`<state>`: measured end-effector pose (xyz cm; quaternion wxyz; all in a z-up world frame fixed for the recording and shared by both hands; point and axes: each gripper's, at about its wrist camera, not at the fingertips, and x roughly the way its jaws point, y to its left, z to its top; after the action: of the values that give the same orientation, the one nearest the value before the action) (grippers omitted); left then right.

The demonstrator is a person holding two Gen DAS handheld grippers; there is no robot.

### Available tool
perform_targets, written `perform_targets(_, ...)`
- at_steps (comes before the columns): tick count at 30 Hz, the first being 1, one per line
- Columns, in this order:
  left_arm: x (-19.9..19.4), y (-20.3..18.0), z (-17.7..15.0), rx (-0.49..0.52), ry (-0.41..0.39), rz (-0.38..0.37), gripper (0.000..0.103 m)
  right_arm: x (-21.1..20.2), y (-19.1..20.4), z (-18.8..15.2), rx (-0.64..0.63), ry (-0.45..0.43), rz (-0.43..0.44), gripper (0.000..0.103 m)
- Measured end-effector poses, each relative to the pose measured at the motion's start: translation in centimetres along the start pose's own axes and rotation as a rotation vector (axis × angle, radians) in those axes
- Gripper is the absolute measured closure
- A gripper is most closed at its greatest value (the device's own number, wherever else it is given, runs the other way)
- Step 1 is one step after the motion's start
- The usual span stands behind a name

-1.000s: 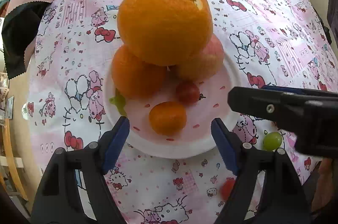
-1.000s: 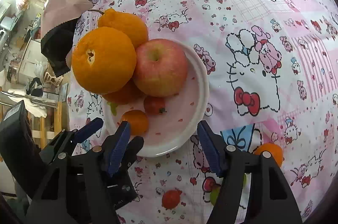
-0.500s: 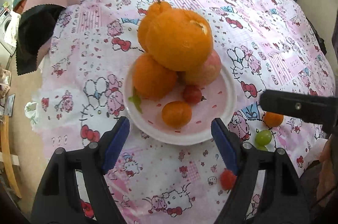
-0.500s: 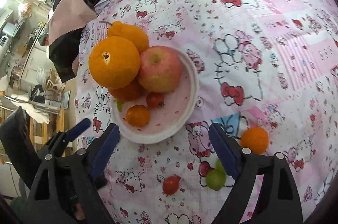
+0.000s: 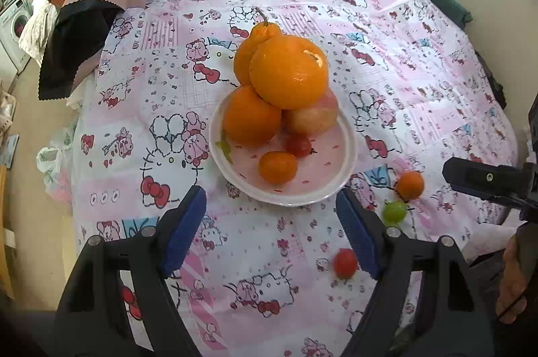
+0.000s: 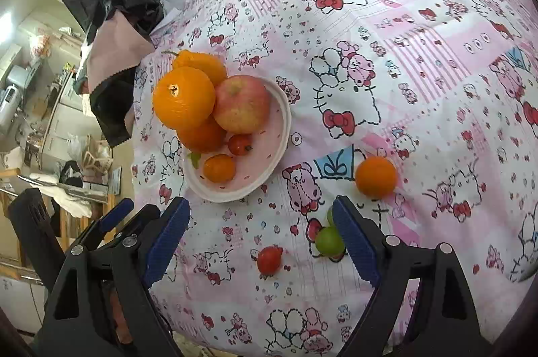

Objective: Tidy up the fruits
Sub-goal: 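Move the left gripper to another red cherry tomato and close on it, then hold the tomato in the left gripper while the right grasps a small tangerine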

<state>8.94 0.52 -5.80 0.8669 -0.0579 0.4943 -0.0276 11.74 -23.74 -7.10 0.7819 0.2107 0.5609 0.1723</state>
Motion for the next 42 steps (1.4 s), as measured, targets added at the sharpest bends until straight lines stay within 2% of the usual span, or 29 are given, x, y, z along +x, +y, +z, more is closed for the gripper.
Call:
perform_targets(1, -0.3, 0.1, -0.2, -0.008, -0.003, -0.007, 0.022, -0.3, -0.1, -0.2, 0.004, -0.006, 0.002, 0.014)
perform_targets(3, -0.7, 0.2, -0.5, -0.02, -0.008, -0.018, 0.012, -0.7, -0.3, -0.6, 0.015, -0.014, 0.008, 0.014)
perform_targets(4, -1.0, 0.3, -0.7, -0.024, -0.012, -0.019, 0.01, -0.9, -0.5, -0.8, 0.021, -0.018, 0.01, 0.014)
perform_targets(9, -1.9, 0.1, -1.8, -0.022, -0.014, 0.002, 0.01, -1.9, -0.9, -1.5, 0.04, -0.049, 0.022, 0.014)
perform_targets(15, -1.6, 1.0, -3.3, -0.082, 0.028, 0.012, 0.01, -2.3, -1.9, -2.5, 0.063, -0.067, 0.01, 0.014)
perform_targets(19, 0.3, 1.0, -4.3, -0.105, 0.111, -0.005, 0.01, -1.2, -3.1, -2.7, 0.115, -0.032, 0.007, 0.014)
perform_targets(25, 3.4, -1.9, -5.9, -0.039, 0.232, -0.079, 0.011, -1.5, -4.9, -2.5, 0.195, -0.046, -0.006, 0.014)
perform_targets(28, 5.1, -4.5, -6.6, 0.054, 0.262, -0.093, 0.021, -1.6, -6.1, -2.4, 0.237, -0.049, -0.017, 0.014)
perform_targets(30, 6.4, -6.0, -6.8, 0.102, 0.294, -0.113, 0.037, -1.5, -6.7, -2.4, 0.257, -0.043, -0.019, 0.014)
perform_targets(33, 8.4, -7.5, -7.2, 0.153, 0.341, -0.122, 0.043, -1.3, -7.5, -2.6, 0.269, -0.032, -0.037, 0.014)
perform_targets(37, 10.2, -7.9, -7.2, 0.162, 0.369, -0.103, 0.052, -1.0, -8.1, -2.6, 0.277, -0.019, -0.054, 0.014)
perform_targets(39, 10.5, -7.7, -7.1, 0.161, 0.361, -0.099, 0.065, -0.9, -8.3, -2.6, 0.286, -0.016, -0.056, 0.014)
perform_targets(40, 10.6, -7.6, -6.9, 0.157, 0.358, -0.11, 0.068, -0.8, -8.3, -2.5, 0.289, -0.015, -0.056, 0.014)
perform_targets(41, 10.5, -7.6, -6.8, 0.152, 0.361, -0.122, 0.077, -0.6, -8.3, -2.4, 0.287, -0.013, -0.058, 0.014)
perform_targets(42, 10.4, -7.5, -6.7, 0.145, 0.362, -0.134, 0.079, -0.5, -8.2, -2.3, 0.285, -0.011, -0.06, 0.014)
